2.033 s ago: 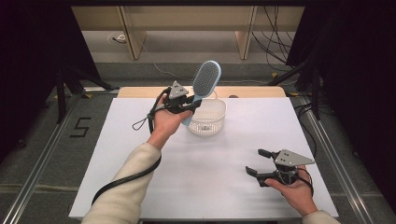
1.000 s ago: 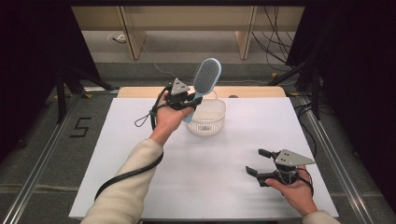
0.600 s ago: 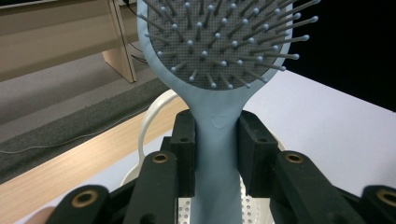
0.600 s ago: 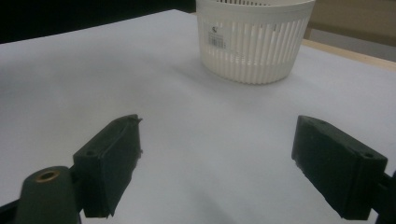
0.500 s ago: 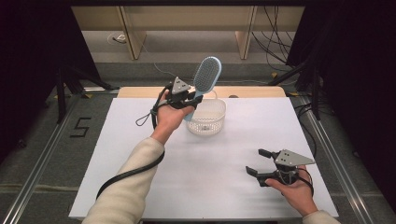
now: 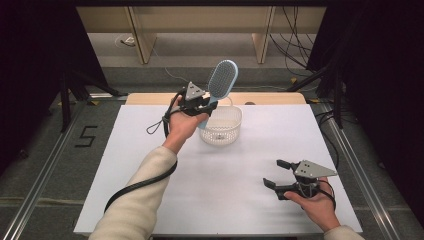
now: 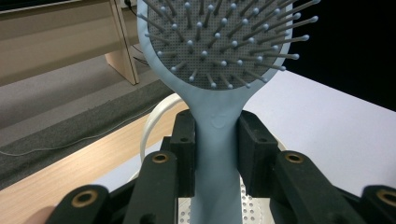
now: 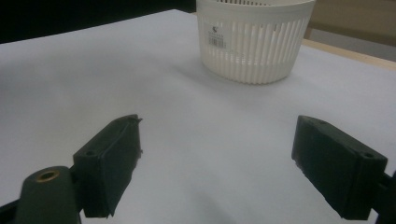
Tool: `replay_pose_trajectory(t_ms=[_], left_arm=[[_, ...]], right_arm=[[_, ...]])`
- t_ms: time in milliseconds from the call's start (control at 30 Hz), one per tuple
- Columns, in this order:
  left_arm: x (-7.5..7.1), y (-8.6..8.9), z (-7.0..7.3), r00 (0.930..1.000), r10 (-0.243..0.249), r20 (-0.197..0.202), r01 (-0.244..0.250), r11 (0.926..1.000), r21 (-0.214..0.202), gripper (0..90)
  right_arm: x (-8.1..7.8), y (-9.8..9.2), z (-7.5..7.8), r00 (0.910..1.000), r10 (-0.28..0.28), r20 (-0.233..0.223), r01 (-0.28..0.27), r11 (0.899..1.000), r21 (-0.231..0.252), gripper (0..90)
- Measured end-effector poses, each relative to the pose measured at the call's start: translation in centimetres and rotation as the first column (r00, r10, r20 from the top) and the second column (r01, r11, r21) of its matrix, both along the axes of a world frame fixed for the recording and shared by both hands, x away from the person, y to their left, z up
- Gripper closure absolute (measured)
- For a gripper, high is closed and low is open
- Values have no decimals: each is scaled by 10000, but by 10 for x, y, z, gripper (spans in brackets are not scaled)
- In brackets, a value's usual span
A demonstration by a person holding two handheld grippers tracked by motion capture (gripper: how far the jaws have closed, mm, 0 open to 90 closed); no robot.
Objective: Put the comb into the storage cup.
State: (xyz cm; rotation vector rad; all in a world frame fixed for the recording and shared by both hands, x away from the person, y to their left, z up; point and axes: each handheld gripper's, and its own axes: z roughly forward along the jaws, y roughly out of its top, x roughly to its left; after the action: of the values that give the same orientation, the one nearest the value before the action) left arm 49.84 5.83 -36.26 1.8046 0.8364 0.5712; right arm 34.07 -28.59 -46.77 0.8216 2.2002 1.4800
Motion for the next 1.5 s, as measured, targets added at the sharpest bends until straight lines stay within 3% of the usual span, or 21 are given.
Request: replay_pose_trajectory(t_ms=[1500], left_arm=[[13, -13, -1, 10000, -32, 74, 32, 9999, -101, 698]], right_arm=[[0, 0, 0, 10000, -10, -19, 10, 10000, 10, 166]])
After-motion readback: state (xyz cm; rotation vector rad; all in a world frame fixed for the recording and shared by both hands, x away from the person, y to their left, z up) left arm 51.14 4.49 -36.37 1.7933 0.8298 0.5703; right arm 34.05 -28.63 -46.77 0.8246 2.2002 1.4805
